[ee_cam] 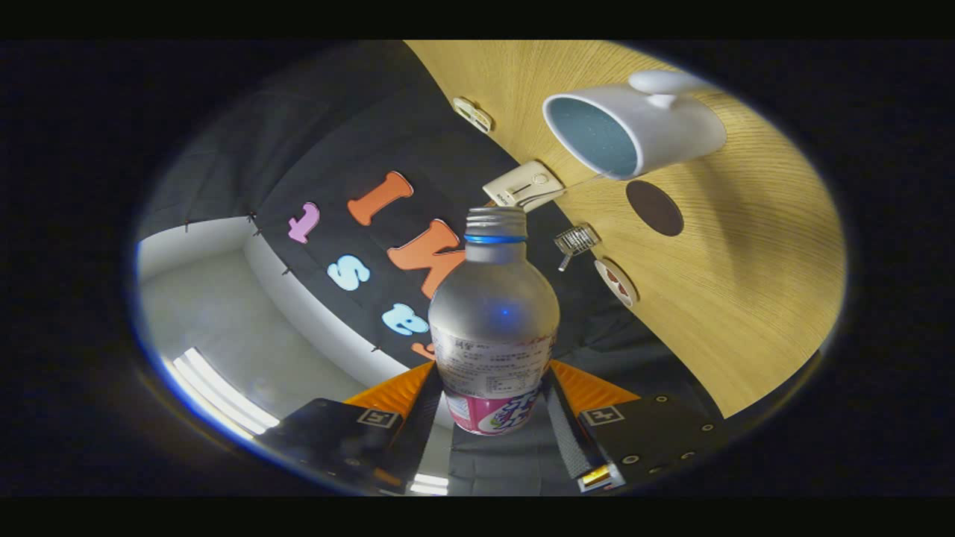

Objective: Take the bottle from table, then pour the juice into the cup, finally place the bottle on the coaster

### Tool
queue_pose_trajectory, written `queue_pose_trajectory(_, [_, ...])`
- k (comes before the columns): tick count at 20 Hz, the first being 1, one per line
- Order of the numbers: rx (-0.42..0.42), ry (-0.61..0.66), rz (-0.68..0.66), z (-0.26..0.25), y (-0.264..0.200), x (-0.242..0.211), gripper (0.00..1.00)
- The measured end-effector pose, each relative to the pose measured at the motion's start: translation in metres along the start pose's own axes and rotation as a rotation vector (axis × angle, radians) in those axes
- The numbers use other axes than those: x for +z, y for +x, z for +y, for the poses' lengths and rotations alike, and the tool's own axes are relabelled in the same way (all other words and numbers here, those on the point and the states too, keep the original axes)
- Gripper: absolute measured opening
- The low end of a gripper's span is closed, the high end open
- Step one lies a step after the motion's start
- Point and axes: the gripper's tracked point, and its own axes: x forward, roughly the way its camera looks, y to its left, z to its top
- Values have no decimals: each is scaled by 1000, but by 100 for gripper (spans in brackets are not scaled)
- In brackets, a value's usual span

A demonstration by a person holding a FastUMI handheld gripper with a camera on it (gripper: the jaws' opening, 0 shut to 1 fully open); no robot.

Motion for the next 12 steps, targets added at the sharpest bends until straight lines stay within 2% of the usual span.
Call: queue_pose_trajectory(12, [-23,-13,-30,-2,-5,7,74])
